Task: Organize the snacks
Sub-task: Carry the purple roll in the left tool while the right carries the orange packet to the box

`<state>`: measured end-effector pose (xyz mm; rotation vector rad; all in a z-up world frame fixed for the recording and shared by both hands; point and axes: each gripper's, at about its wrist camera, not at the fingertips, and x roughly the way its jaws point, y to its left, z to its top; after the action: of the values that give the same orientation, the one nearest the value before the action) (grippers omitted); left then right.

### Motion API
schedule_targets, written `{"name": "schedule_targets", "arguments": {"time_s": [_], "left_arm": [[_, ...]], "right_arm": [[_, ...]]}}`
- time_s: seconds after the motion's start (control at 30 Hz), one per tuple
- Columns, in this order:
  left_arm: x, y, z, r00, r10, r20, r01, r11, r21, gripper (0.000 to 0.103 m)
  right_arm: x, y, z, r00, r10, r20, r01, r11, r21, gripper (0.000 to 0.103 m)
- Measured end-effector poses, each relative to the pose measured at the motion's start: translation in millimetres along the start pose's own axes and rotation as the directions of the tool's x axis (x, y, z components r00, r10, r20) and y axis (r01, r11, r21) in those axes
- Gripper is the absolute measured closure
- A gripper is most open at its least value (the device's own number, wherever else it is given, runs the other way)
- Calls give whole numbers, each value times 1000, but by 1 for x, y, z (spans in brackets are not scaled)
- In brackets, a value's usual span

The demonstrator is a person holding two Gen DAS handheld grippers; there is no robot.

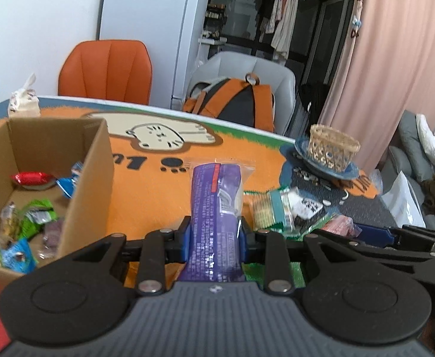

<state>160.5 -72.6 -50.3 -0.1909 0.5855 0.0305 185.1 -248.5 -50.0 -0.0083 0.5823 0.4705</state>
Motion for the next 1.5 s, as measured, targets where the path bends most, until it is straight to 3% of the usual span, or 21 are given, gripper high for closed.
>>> {"name": "schedule_targets", "arguments": {"time_s": [0.73, 1.5], "left_arm": [[-56, 55, 31, 992, 50, 120, -44, 998, -55, 74], [-59, 157, 36, 983, 152, 101, -129, 969, -210, 74]], "right_arm": [[-4, 62, 36, 991, 95, 92, -89, 994, -67, 53], [23, 139, 54, 983, 173, 67, -163, 978, -134, 53]]}}
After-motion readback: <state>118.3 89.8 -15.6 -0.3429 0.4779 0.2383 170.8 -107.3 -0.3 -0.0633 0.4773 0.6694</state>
